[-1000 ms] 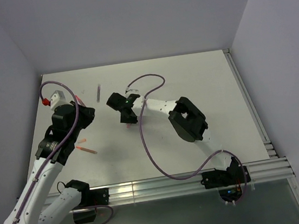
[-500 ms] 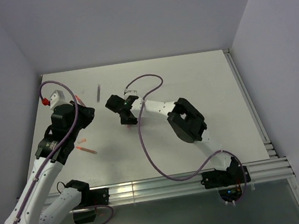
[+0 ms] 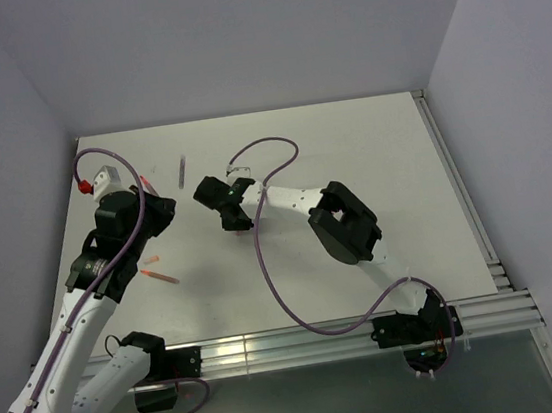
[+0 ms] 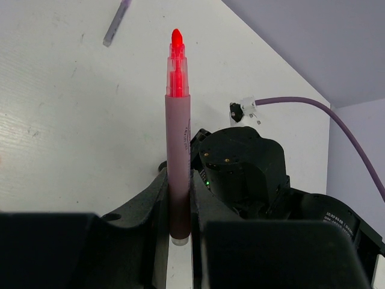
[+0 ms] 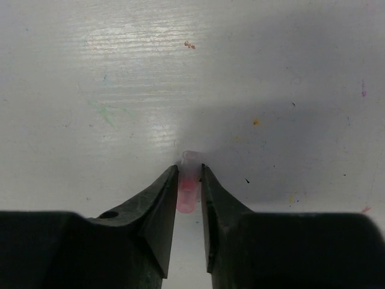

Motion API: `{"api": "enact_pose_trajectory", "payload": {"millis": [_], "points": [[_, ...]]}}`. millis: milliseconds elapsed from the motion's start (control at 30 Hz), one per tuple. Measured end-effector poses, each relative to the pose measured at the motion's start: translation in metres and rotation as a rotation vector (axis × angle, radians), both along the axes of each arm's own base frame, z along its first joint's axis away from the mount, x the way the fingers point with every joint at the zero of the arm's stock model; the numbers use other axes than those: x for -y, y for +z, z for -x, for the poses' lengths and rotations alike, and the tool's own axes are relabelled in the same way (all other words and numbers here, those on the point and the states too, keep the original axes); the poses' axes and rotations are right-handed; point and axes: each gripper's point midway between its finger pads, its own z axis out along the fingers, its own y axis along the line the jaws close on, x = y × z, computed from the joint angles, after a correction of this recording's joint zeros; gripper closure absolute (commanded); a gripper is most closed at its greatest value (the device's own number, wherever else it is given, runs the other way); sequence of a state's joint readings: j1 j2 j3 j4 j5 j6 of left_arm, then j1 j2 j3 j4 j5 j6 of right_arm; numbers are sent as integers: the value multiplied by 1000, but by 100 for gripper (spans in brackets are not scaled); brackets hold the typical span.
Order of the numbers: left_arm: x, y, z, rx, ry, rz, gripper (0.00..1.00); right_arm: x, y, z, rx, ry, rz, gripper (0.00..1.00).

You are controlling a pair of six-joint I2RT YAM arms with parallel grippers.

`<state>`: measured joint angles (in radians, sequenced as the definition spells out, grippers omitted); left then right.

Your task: Insert the pens into the pen caps

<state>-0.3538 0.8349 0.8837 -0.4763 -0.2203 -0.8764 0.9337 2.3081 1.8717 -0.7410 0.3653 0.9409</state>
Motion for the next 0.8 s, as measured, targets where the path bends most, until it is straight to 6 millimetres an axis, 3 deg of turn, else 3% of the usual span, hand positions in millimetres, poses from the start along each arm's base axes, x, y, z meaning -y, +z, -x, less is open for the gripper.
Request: {"api": "enact_pose_trajectory", "payload": {"millis": [200, 367, 533, 600, 667, 767, 800], "points": [[2, 0, 1, -3, -12, 5, 100, -1, -1, 0, 6, 19, 0, 100], [18, 4, 3, 22, -117, 20, 100, 8, 0, 4, 30, 27, -61, 100], [53, 16, 19, 110, -337, 92, 100, 47, 13, 27, 14, 60, -80, 100], [67, 23, 28, 163, -436, 128, 100, 62, 37, 29, 48, 68, -120, 100], [80, 30, 41, 215, -538, 160, 100, 71, 74, 26, 114, 76, -193, 100], [93, 38, 58, 288, -664, 193, 100, 78, 170, 18, 312, 92, -395, 100], [97, 41, 64, 310, -698, 201, 100, 82, 189, 16, 354, 90, -437, 100]]}}
